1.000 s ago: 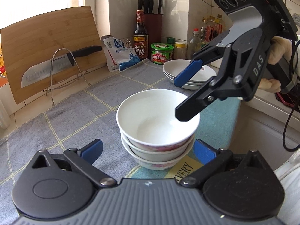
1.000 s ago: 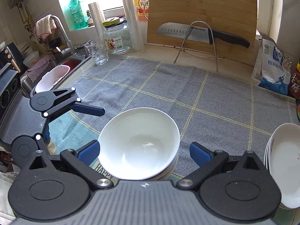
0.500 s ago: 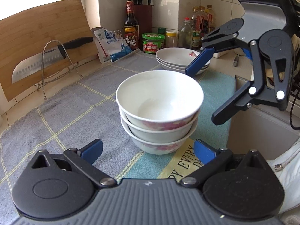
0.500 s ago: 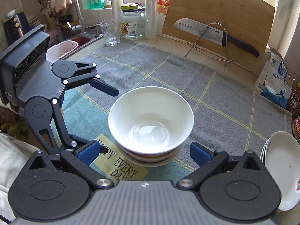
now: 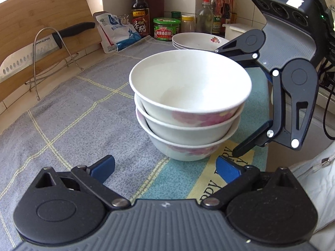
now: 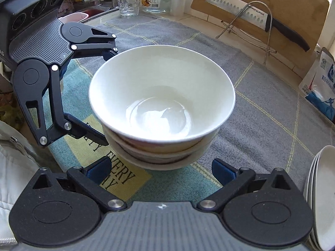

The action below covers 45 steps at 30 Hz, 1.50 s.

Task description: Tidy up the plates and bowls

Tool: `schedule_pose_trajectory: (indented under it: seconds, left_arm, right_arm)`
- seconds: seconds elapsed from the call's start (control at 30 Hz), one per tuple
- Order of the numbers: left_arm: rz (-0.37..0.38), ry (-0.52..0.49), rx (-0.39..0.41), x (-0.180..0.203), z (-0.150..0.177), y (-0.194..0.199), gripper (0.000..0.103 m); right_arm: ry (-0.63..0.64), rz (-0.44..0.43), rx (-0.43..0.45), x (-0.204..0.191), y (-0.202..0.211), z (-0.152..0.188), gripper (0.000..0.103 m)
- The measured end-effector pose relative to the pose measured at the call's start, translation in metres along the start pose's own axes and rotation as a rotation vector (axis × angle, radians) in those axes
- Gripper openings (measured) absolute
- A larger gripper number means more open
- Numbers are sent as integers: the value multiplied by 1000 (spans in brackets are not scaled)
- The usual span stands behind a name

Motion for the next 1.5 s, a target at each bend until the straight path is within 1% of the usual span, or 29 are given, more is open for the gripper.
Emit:
schedule_pose_trajectory:
  seconds: [0.13,0.27,0.37,0.5,0.63,0.9,1.1,1.33,1.5]
  left_arm:
    - [25,-67,-21,2,-7,-4,100]
    - [66,-139,-24,3,-17,-7,99]
    - [98,-175,-32,1,-22,-8,98]
    - [150,-234,-45,0,-27,-7,91]
    - [181,-273,-45,0,-30,-9,91]
    - [243,-303,-42,-4,-29,-11,86]
    - [270,-303,-38,-7,-29,-12,86]
    - [283,-297,-33,-9,-29,-14,86]
    - [278,-299,-35,-8,-29,-14,86]
  right_arm:
    - [35,-9,8,5,-2,-4,103]
    - [64,-21,19,12,-2,-8,103]
    - [80,-41,11,16,-2,-11,102]
    - [112,-64,1,17,-1,-15,99]
    - [137,-80,-15,17,-2,-18,96]
    - [150,-100,-20,17,1,-21,94]
    - [146,-119,-30,18,0,-23,91]
    - [134,-136,-37,19,-2,-25,90]
    - [135,-135,-48,19,-3,-27,89]
Point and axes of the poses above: each gripper's, at about its wrist camera, not at the fingertips, and y roughly against the way its jaws point, x to its right, z to its underside, the point moved 1 cm from there along -y, roughly the way its jaws point, and after that the axes turned 5 degrees about -x, right-handed, at the moved point
